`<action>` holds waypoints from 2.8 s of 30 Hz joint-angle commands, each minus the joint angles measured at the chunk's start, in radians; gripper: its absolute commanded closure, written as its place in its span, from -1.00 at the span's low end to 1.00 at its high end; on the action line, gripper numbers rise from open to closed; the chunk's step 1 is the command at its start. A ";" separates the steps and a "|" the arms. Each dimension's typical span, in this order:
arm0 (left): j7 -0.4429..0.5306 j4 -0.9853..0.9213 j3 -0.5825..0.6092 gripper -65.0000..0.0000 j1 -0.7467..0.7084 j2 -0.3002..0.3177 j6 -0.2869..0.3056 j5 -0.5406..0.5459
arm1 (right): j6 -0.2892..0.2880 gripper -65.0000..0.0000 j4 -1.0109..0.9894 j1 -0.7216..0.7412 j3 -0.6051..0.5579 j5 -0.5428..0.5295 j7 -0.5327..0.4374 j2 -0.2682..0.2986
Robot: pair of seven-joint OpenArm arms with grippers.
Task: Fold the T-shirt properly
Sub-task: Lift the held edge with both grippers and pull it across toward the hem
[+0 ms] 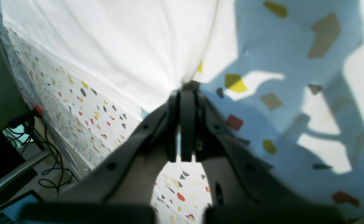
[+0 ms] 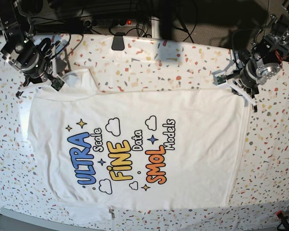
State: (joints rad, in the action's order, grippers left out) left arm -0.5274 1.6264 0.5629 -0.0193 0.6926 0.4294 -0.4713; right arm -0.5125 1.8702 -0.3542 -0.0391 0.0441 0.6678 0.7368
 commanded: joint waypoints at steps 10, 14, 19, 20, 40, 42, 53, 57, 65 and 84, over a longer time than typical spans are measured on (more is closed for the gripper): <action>0.000 0.014 -0.005 1.00 0.014 0.014 -0.058 0.000 | 0.006 1.00 0.021 0.138 0.011 -0.045 0.013 0.011; 0.000 0.013 -0.005 1.00 0.037 0.014 -0.121 0.001 | 0.006 1.00 0.019 0.199 0.011 -0.050 0.014 0.010; 0.000 0.013 -0.005 1.00 0.083 0.014 -0.120 0.044 | 0.006 1.00 -0.025 0.247 0.011 -0.102 0.014 0.008; 0.000 0.013 -0.005 1.00 0.091 0.014 -0.120 0.066 | 0.006 1.00 -0.042 0.256 0.011 -0.108 0.014 0.007; -0.055 0.009 -0.005 1.00 0.227 0.011 -0.137 0.368 | 0.008 1.00 -0.184 0.453 0.010 -0.210 0.014 0.002; -0.048 0.008 -0.005 1.00 0.232 0.011 -0.171 0.369 | 0.008 1.00 -0.184 0.464 0.010 -0.214 0.014 0.003; -0.044 -0.022 -0.005 1.00 0.294 0.000 -0.180 0.372 | 0.008 1.00 -0.239 0.490 0.010 -0.201 0.006 -0.106; -0.024 -0.084 -0.005 1.00 0.323 0.000 -0.182 0.369 | 0.008 1.00 -0.330 0.555 0.010 -0.179 0.004 -0.137; -0.024 -0.198 -0.005 1.00 0.398 -0.040 -0.199 0.369 | 0.004 1.00 -0.495 0.705 -0.011 -0.179 0.012 -0.161; -0.049 -0.306 -0.007 1.00 0.444 -0.196 -0.291 0.279 | 0.020 1.00 -0.600 0.895 -0.200 -0.148 0.002 -0.180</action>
State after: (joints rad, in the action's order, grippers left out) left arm -0.5842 1.3083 0.5659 0.3962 0.4820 0.1566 -0.1802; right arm -0.5011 1.2541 0.5079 -0.2466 -0.1078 0.6895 0.5472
